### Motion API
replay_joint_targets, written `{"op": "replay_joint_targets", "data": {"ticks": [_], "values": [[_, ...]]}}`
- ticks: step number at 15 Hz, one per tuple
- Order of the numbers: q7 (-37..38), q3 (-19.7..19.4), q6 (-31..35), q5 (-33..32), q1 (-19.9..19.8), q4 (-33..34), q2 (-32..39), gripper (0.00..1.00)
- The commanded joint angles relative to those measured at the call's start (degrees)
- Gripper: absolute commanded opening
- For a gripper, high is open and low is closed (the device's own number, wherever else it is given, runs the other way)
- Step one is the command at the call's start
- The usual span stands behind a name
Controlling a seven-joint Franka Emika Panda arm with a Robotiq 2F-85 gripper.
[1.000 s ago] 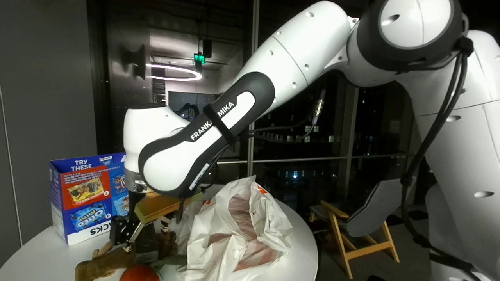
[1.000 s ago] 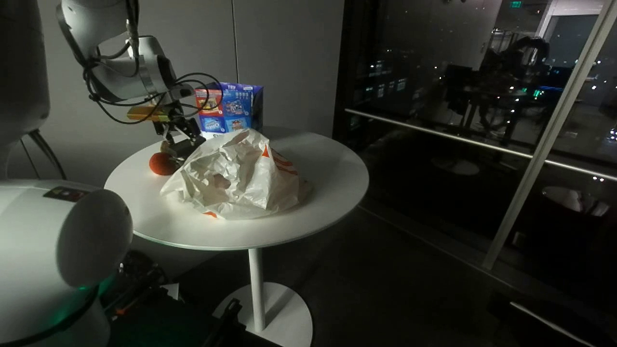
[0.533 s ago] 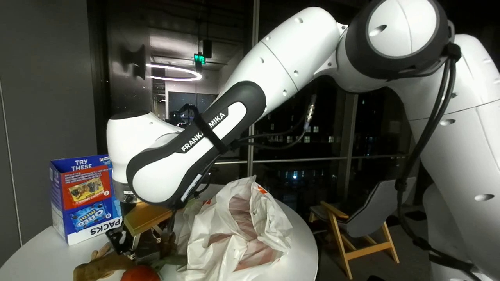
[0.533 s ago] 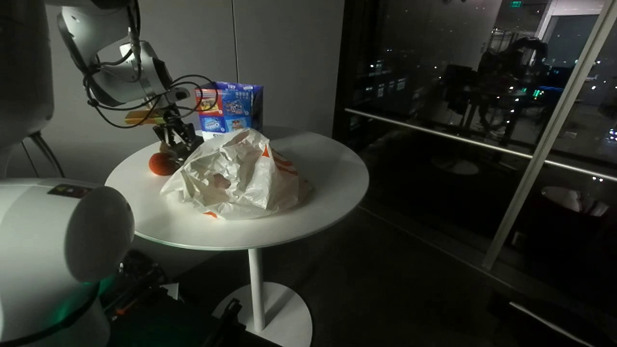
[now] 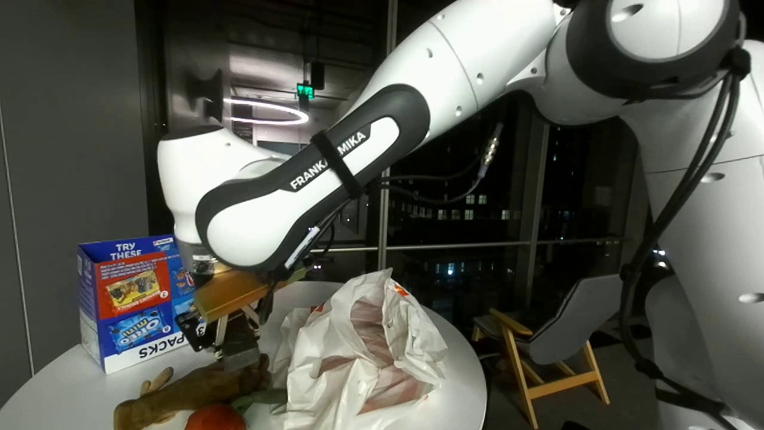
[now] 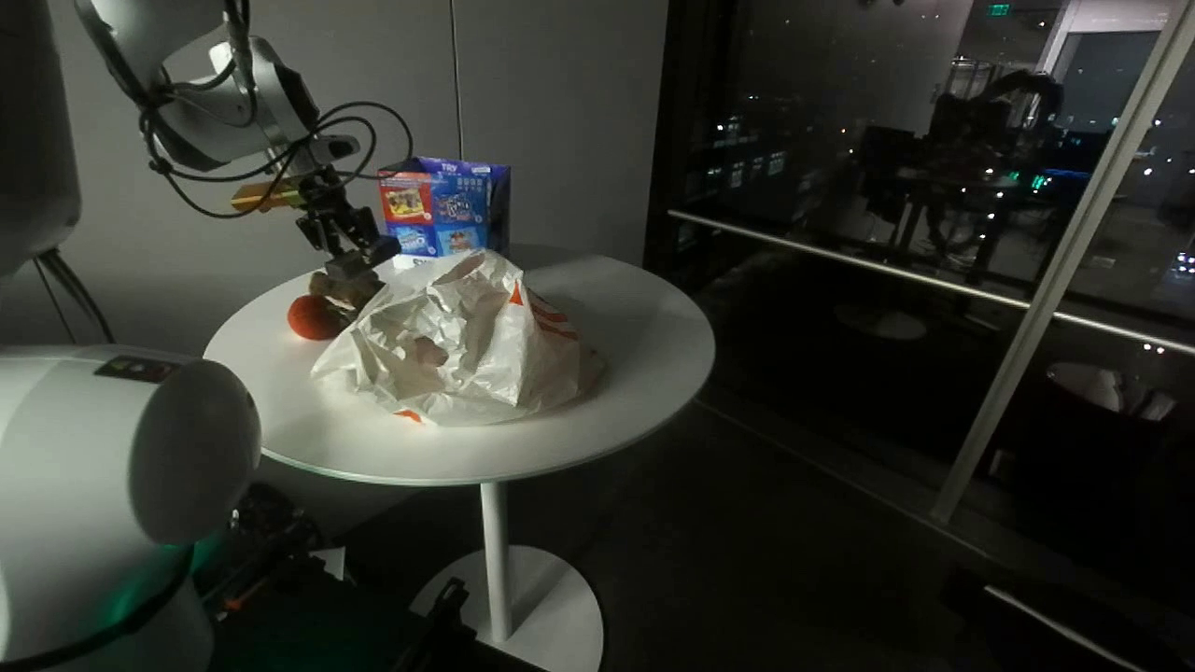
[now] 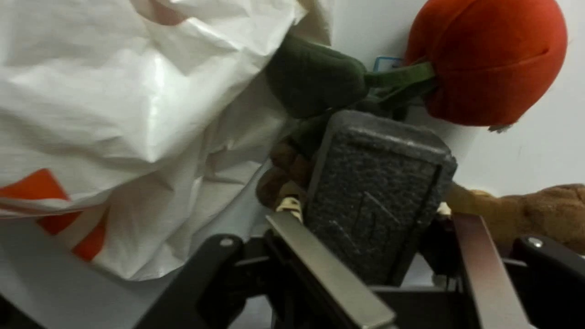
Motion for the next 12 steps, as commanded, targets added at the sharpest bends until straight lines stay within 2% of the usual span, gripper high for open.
{"op": "replay_joint_targets", "data": {"ticks": [1,5,8,12], "values": [[8.6,0.3,-7.1,-3.7,-1.5,-5.6,-9.4,0.37],[13.0,2.5,-17.1,0.4,-5.7,-10.4,-16.4,0.37],[13.3,3.3,-20.5,6.3,-8.7,-14.7,-19.2,0.37],[9.1,3.9,-19.9,14.9,-11.3,-18.8,-20.5,0.37]]}}
